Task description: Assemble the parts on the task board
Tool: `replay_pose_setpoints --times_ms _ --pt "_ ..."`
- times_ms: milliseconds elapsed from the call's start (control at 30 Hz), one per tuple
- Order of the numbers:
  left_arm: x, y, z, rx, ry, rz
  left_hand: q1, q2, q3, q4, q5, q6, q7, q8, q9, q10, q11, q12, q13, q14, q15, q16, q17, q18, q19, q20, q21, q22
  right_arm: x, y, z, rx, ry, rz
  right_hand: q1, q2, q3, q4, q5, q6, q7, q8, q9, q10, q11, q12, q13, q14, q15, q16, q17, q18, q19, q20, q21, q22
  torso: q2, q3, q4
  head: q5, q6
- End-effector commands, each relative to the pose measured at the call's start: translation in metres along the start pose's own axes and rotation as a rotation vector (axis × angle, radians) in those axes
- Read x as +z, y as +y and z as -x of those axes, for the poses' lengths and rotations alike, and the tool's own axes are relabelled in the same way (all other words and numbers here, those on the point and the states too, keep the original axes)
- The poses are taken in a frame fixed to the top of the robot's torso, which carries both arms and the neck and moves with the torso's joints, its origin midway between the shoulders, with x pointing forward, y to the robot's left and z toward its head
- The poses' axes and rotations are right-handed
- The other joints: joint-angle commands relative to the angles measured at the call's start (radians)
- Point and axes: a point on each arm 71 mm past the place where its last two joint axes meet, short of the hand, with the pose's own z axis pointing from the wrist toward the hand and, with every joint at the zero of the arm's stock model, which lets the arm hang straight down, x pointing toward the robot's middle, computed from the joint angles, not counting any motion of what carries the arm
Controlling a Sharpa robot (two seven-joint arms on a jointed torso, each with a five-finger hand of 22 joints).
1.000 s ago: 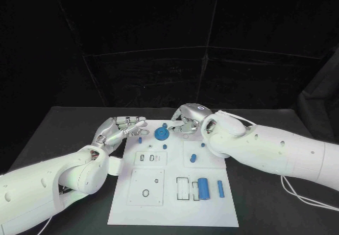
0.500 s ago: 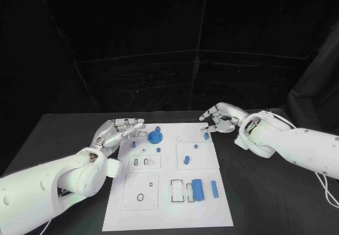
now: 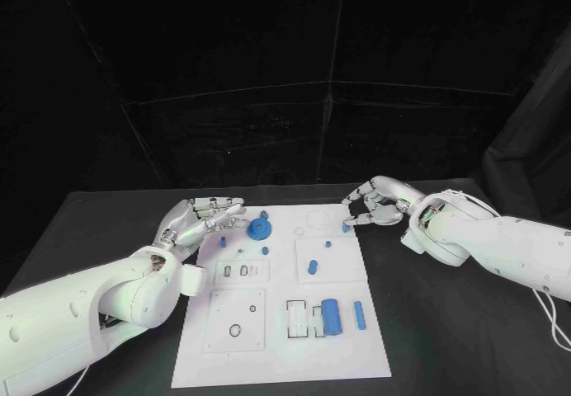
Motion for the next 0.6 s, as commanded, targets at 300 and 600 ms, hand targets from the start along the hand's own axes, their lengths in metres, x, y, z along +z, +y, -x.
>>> replay_pose_setpoints --times_ms 300,600 --pt "0.001 -0.001 -0.001 -0.003 0.016 -0.011 0.003 0.011 -0.001 -0.004 -0.001 0.001 -0.001 -0.005 0.001 -0.005 -0.001 -0.002 -0.001 -0.003 0.004 -0.004 0.001 0.015 0.001 0.005 -0.006 -0.001 0.002 -0.005 -0.008 -0.017 0.033 0.009 0.008 0.005 0.0 -0.004 0.006 -0.009 -0.001 -0.004 -0.001 -0.004 0.0 -0.004 0.001 0.069 0.007 0.004 0.08 -0.001 0.006 0.003 0.006 0.002 0.0 -0.0008 -0.0005 0.0 -0.007" --pt "0.001 0.0 -0.001 -0.001 0.012 -0.012 0.003 0.011 -0.001 -0.004 -0.001 0.001 -0.001 -0.005 0.001 -0.005 -0.001 -0.002 -0.001 -0.003 0.004 -0.004 0.001 0.015 0.001 0.005 -0.006 -0.001 0.003 -0.012 -0.019 -0.03 0.053 -0.01 0.009 0.02 0.001 -0.008 0.01 0.004 -0.001 0.005 0.003 -0.001 0.0 0.001 0.006 0.071 0.008 0.006 0.085 -0.001 0.008 0.004 0.009 0.005 -0.001 -0.0016 -0.0003 0.0 -0.004"
